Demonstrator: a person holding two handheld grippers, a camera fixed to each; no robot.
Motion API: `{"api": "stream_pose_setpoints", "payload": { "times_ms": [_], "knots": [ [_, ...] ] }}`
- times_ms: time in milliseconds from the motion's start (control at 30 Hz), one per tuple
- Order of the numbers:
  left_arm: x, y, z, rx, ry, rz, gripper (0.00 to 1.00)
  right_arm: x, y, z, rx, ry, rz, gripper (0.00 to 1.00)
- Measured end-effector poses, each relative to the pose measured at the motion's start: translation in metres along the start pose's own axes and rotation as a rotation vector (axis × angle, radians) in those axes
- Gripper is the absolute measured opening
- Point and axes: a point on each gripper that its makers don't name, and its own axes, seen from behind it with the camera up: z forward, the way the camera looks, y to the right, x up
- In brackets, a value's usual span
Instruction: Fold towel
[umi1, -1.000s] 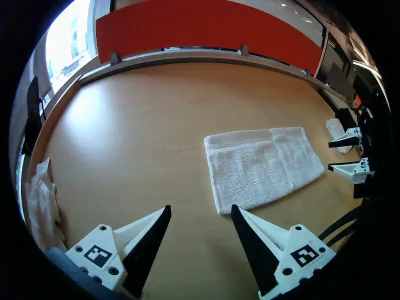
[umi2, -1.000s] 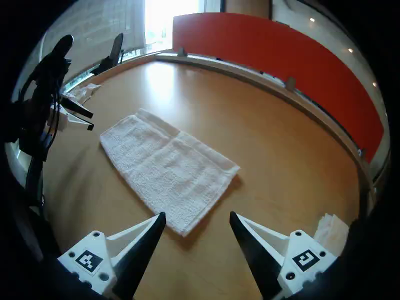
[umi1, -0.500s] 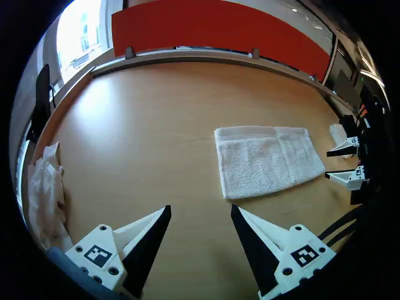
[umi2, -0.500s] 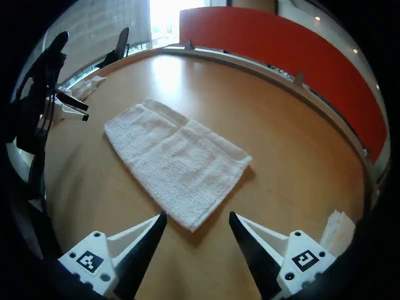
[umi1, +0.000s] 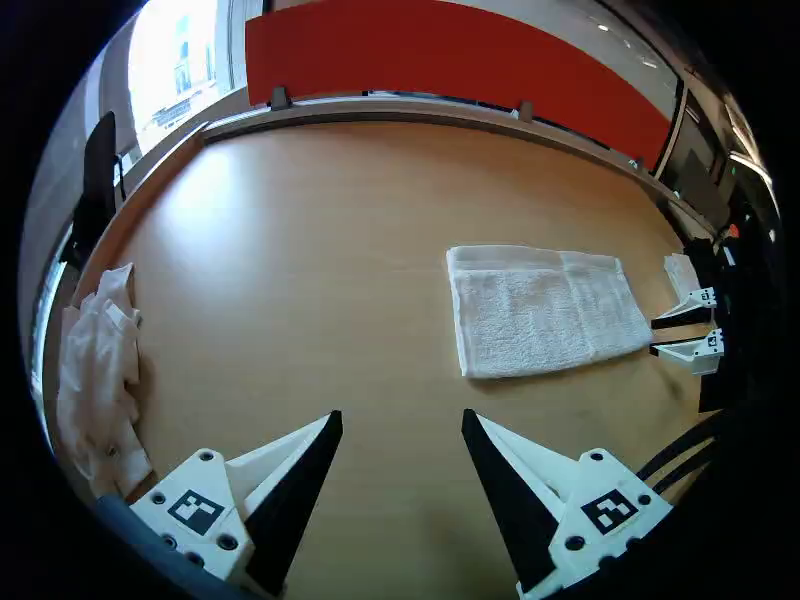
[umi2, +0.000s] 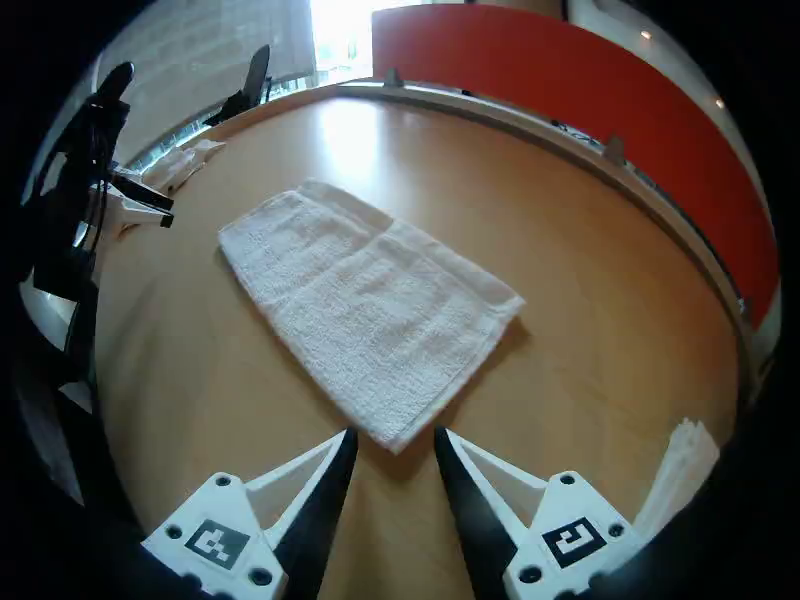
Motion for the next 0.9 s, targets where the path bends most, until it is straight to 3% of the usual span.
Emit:
{"api": "stream_pose_setpoints", "payload": {
  "times_ms": [333, 533, 900],
  "knots": [
    [-0.0047, -0.0045, -0.0044, 0.006, -0.001, -0.006, 0.88, -0.0066, -0.0006, 0.0021, 0.011, -0.020, -0.014, 0.46],
    [-0.0072, -0.0061, -0.0053, 0.010, -0.003, -0.006, 0.88, -0.0077, -0.0019, 0.0038, 0.015, -0.022, -0.025, 0.27],
    [-0.0103, -0.0098, -0.0072, 0.016, -0.005, -0.014, 0.88, -0.0071, -0.0008, 0.0058, 0.010, -0.021, -0.029, 0.06]
  ]
}}
